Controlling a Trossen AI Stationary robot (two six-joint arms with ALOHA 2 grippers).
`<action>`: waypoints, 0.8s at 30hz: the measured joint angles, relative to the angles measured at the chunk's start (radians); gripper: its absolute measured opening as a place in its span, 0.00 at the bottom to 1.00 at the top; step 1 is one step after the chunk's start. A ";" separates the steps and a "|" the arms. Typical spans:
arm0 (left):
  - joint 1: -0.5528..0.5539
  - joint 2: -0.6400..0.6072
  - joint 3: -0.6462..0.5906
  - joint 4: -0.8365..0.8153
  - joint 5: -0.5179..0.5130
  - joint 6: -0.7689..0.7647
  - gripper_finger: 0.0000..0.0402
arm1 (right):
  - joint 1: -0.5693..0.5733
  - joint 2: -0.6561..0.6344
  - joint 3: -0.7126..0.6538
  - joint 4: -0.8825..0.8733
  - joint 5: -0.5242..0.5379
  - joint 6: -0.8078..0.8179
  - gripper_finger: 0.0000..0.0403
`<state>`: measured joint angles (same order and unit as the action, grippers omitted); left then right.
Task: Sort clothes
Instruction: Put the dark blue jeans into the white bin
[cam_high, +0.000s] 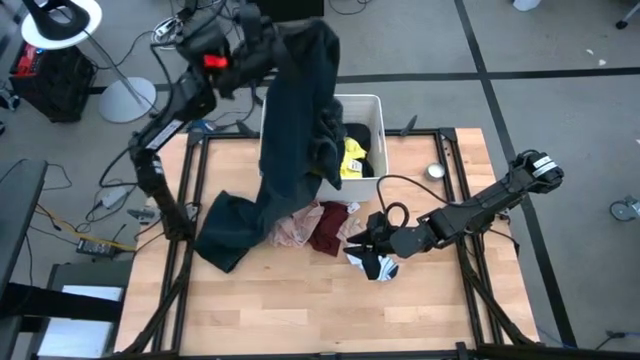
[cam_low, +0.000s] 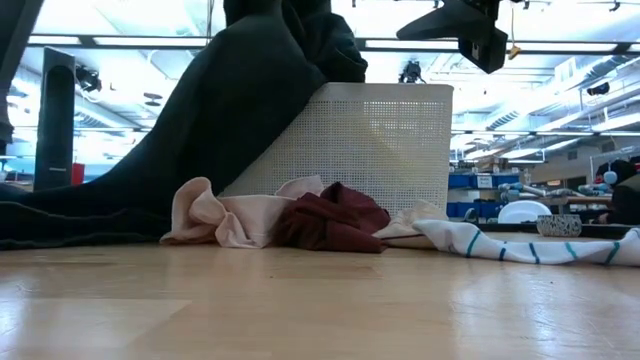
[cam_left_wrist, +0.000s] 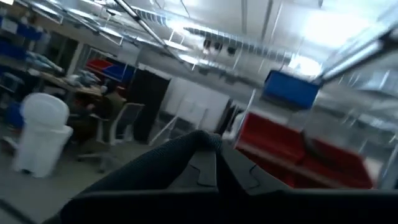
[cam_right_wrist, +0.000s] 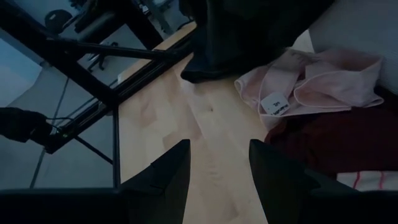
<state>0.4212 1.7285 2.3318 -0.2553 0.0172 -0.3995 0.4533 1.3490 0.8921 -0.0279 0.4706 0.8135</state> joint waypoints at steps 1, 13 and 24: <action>0.021 0.015 0.007 0.022 0.028 -0.038 0.00 | 0.003 0.002 0.000 0.001 0.000 0.000 0.41; 0.169 0.096 0.021 -0.205 0.291 -0.117 0.00 | 0.023 0.007 0.000 -0.002 0.006 -0.001 0.41; 0.174 0.161 0.019 -0.721 0.288 0.083 0.00 | 0.019 0.007 0.000 -0.014 0.008 -0.014 0.41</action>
<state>0.5951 1.8895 2.3508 -0.9759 0.3049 -0.3164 0.4721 1.3560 0.8921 -0.0415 0.4782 0.7998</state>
